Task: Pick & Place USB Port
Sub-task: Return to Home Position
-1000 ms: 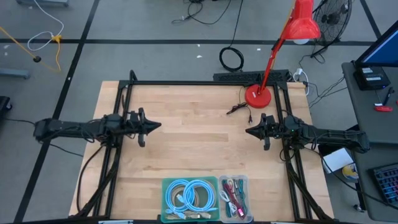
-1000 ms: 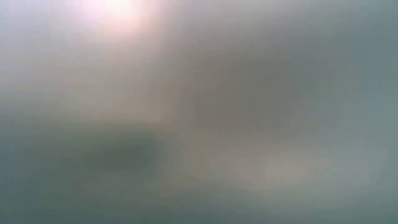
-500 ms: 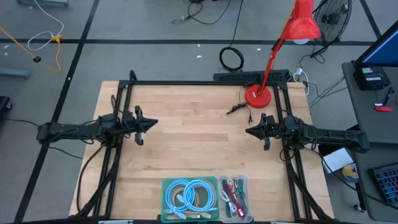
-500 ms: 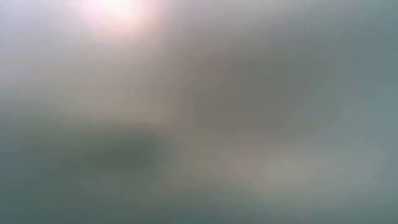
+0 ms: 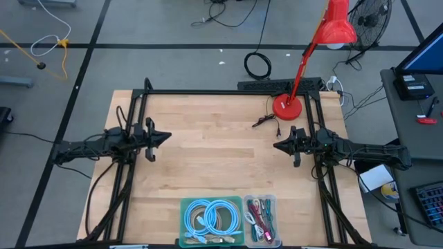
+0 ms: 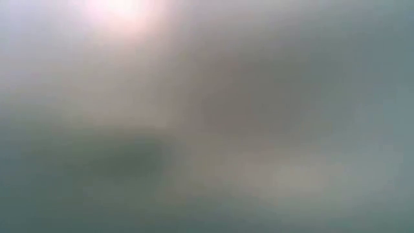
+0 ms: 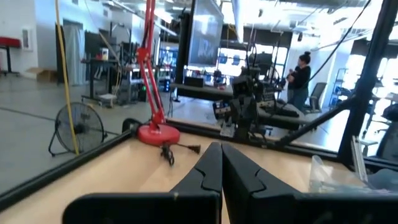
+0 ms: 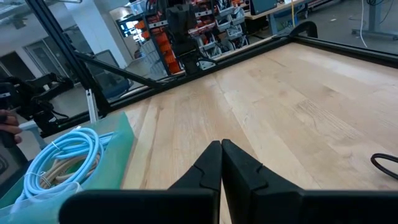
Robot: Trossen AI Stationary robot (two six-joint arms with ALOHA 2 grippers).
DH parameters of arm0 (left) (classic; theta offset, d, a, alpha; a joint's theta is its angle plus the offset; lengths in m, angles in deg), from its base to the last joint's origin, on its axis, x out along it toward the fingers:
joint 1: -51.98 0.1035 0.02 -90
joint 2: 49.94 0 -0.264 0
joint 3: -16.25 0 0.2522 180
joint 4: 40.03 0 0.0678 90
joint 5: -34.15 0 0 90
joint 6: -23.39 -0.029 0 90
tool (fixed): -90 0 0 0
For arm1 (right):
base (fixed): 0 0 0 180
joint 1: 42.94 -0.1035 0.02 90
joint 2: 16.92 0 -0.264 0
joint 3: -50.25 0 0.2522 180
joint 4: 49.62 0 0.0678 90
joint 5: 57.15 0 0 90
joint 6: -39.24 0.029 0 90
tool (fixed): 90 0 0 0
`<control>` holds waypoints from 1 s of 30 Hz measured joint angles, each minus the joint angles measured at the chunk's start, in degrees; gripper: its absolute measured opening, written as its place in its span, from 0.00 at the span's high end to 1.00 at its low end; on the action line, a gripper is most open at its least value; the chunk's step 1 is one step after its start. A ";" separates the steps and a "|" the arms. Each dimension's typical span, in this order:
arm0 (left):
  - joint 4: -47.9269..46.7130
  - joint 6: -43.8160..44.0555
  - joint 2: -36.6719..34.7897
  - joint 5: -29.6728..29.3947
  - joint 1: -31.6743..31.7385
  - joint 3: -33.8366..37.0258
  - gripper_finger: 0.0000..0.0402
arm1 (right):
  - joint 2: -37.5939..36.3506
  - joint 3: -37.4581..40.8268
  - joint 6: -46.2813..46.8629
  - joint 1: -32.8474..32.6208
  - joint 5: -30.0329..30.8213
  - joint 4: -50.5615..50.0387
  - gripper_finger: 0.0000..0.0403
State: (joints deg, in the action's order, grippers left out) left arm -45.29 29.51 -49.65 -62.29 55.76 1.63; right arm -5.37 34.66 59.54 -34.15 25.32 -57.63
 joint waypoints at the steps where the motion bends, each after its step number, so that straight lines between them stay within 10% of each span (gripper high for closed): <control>1: -0.76 0.09 -0.23 -0.07 -0.03 -0.01 1.00 | -0.02 0.00 0.02 -0.02 0.00 -0.02 1.00; 30: -6.68 3.33 0.06 1.94 -0.12 -0.09 0.94 | -0.02 0.00 -7.52 0.20 3.00 2.25 1.00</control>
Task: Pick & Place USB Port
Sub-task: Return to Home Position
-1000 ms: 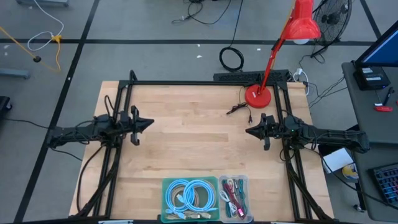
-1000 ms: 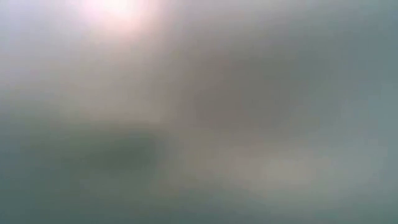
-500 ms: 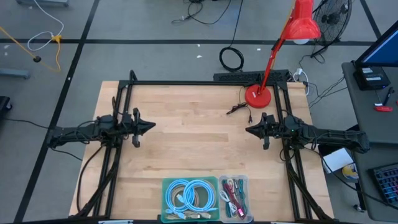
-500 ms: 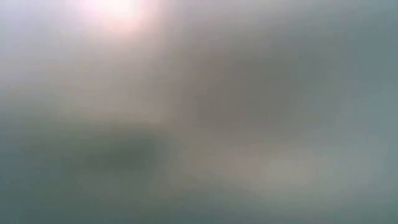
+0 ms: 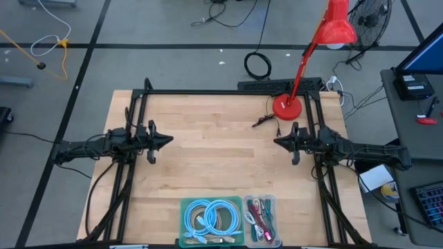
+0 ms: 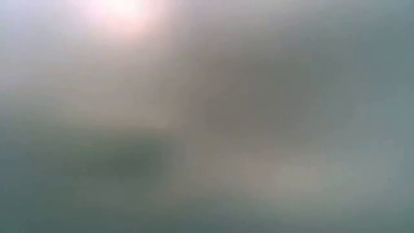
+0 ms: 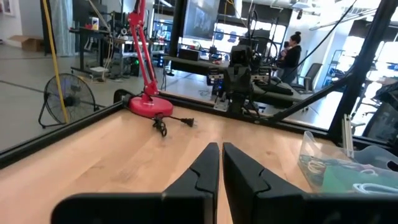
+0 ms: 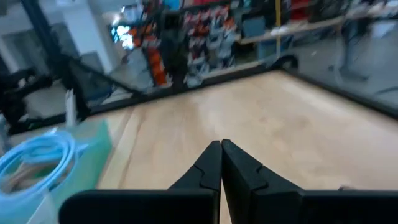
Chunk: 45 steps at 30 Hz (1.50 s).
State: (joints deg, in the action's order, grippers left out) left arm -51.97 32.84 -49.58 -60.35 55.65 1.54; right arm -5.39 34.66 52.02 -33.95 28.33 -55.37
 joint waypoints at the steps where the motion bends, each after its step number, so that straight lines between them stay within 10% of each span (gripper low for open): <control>1: 0.00 0.00 0.00 -0.01 0.00 0.00 0.94 | -0.02 0.00 -0.03 0.02 0.79 1.08 1.00; 45: 0.11 -0.03 0.00 -0.09 0.00 0.00 0.94 | 0.02 0.00 -4.52 -0.11 4.30 -5.07 1.00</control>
